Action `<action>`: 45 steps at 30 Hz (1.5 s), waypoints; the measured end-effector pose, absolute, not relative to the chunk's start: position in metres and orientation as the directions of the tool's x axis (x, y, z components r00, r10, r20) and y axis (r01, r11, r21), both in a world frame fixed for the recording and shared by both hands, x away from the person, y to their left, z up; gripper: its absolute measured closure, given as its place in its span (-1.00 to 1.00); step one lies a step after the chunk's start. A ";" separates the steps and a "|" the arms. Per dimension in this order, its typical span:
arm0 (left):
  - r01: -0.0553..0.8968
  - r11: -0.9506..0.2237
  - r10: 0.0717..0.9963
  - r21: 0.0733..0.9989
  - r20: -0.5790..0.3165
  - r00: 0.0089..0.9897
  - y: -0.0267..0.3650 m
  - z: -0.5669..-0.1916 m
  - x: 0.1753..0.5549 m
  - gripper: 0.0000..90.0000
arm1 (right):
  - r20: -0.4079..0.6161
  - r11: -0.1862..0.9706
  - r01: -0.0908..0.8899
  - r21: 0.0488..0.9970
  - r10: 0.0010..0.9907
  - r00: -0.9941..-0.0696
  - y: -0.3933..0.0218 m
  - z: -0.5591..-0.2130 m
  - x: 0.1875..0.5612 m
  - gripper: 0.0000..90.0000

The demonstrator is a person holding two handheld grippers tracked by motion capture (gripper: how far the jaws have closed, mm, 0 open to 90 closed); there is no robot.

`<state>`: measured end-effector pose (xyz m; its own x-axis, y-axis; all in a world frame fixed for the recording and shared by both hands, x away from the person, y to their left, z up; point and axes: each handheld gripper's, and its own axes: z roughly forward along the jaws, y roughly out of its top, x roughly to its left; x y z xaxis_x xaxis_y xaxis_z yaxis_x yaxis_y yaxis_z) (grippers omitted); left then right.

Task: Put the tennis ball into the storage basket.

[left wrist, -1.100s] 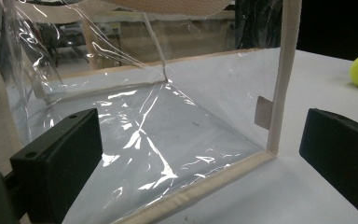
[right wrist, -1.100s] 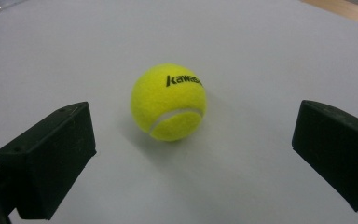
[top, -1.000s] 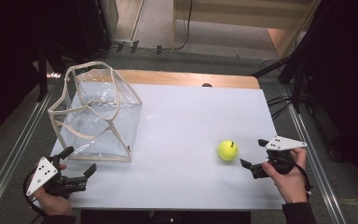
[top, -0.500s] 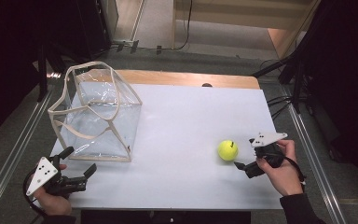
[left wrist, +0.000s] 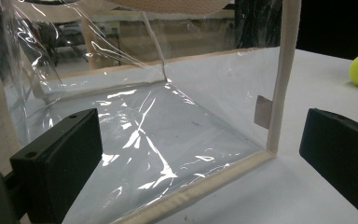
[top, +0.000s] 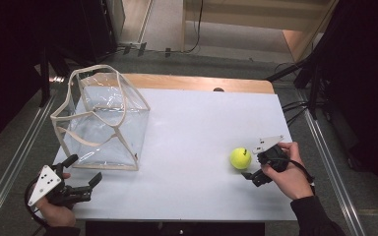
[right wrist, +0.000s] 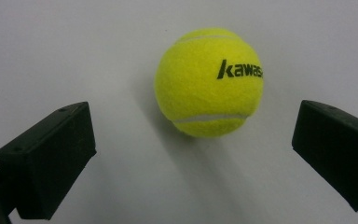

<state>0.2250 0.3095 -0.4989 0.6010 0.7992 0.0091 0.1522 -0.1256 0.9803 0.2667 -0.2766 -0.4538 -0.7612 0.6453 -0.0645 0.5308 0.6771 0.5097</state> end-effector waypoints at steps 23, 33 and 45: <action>0.151 -0.120 0.798 0.981 0.005 0.602 0.310 -0.499 0.225 -1.00 | -0.069 0.747 0.532 0.400 0.603 -0.795 -0.260 -0.461 0.294 -1.00; 0.151 -0.120 0.798 0.981 0.004 0.603 0.310 -0.499 0.225 -1.00 | -0.056 0.762 0.542 0.354 0.595 -0.802 -0.252 -0.469 0.303 -1.00; 0.151 -0.122 0.797 0.981 0.006 0.605 0.310 -0.499 0.225 -1.00 | -0.057 0.786 0.537 0.307 0.578 -0.814 -0.242 -0.473 0.312 -0.90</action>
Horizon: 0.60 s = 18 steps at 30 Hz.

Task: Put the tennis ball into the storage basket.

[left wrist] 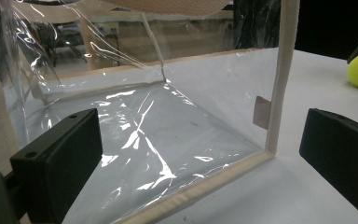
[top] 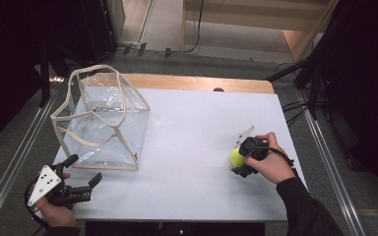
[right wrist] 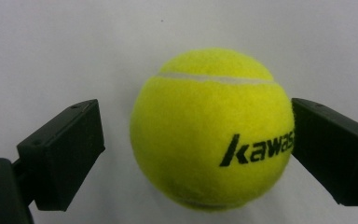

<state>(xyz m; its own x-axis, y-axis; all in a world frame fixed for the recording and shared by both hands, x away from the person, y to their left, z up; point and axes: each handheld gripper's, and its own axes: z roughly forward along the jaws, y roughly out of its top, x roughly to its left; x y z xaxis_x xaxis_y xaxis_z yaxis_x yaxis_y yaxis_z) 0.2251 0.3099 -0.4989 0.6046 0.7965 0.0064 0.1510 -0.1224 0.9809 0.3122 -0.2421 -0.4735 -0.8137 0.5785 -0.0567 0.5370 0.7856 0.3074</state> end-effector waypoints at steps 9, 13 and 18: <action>0.149 -0.119 0.796 0.982 0.005 0.605 0.310 -0.499 0.225 -1.00 | -0.047 0.785 0.550 0.285 0.585 -0.810 -0.239 -0.475 0.315 -0.73; 0.149 -0.119 0.793 0.982 0.004 0.609 0.310 -0.499 0.225 -1.00 | -0.051 0.781 0.556 0.285 0.592 -0.805 -0.240 -0.476 0.316 -0.62; 0.149 -0.121 0.792 0.981 0.005 0.610 0.310 -0.499 0.225 -1.00 | -0.061 0.783 0.554 0.283 0.591 -0.804 -0.240 -0.477 0.318 -0.57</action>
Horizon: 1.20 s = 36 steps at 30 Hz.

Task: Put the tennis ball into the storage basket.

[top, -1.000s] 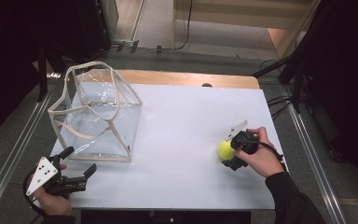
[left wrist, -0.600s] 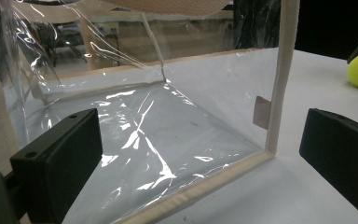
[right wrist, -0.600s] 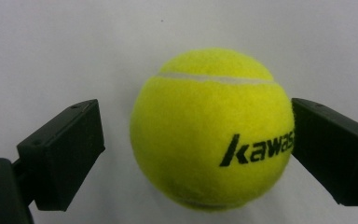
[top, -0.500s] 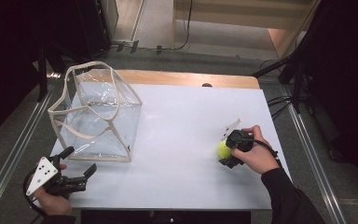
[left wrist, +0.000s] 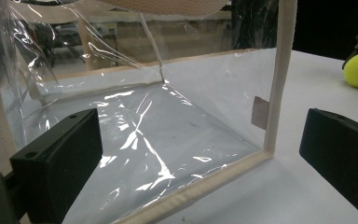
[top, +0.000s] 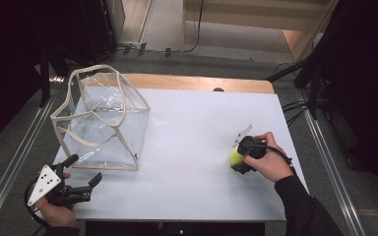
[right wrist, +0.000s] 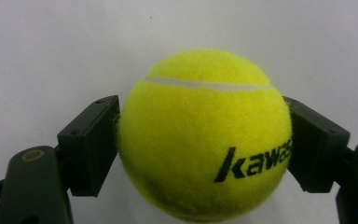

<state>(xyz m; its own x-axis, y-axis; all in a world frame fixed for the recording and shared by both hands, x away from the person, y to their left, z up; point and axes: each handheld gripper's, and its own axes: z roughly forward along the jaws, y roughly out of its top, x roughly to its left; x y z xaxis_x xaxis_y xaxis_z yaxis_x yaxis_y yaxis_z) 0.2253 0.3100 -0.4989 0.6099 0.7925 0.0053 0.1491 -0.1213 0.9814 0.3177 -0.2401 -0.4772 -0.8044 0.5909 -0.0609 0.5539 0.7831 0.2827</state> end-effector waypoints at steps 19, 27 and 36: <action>0.150 -0.117 0.791 0.982 0.001 0.612 0.310 -0.499 0.226 -1.00 | -0.082 0.792 0.554 0.259 0.589 -0.804 -0.236 -0.476 0.320 -0.49; 0.151 -0.117 0.791 0.982 0.000 0.612 0.310 -0.499 0.225 -1.00 | -0.083 0.801 0.538 0.264 0.575 -0.814 -0.227 -0.470 0.321 -0.49; 0.149 -0.114 0.789 0.982 -0.002 0.614 0.310 -0.499 0.225 -1.00 | -0.068 0.814 0.518 0.263 0.551 -0.832 -0.214 -0.466 0.327 -0.48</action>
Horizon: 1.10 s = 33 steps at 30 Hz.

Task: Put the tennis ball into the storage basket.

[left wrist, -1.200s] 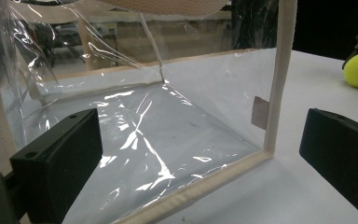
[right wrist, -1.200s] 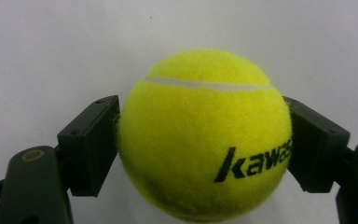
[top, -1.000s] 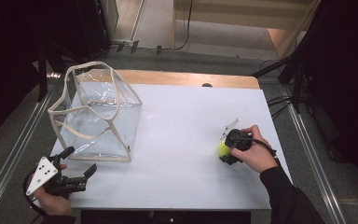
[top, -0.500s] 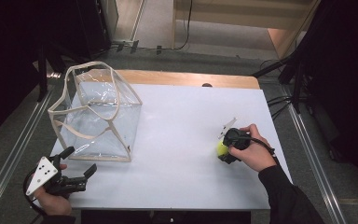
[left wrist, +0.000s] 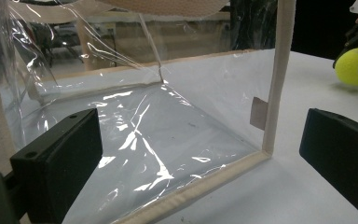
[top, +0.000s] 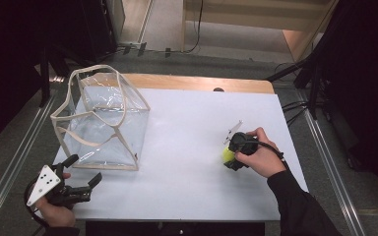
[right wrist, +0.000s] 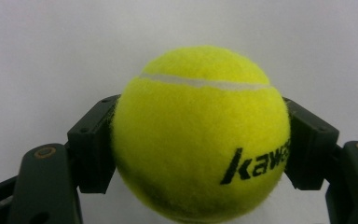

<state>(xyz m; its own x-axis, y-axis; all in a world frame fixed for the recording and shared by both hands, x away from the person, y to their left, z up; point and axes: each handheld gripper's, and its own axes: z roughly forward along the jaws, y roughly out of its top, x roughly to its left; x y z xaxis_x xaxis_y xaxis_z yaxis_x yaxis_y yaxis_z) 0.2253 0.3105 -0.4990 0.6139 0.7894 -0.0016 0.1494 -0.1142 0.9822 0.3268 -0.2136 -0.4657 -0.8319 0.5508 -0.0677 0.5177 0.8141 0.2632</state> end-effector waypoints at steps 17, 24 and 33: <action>0.148 -0.111 0.789 0.983 -0.003 0.615 0.311 -0.499 0.225 -1.00 | -0.067 0.843 0.468 0.266 0.500 -0.863 -0.181 -0.459 0.338 -0.48; 0.147 -0.104 0.788 0.984 -0.009 0.615 0.311 -0.499 0.225 -1.00 | -0.070 0.860 0.442 0.256 0.472 -0.879 -0.166 -0.456 0.342 -0.48; 0.148 -0.104 0.787 0.984 -0.010 0.616 0.312 -0.499 0.225 -1.00 | -0.068 0.871 0.417 0.259 0.447 -0.892 -0.147 -0.456 0.346 -0.48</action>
<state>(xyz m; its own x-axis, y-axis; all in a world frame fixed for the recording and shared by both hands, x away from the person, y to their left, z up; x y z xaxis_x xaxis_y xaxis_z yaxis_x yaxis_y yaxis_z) 0.2254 0.3117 -0.4989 0.6165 0.7873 -0.0099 0.1479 -0.1035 0.9836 0.3460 -0.1467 -0.4558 -0.8918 0.4472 -0.0679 0.4172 0.8712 0.2587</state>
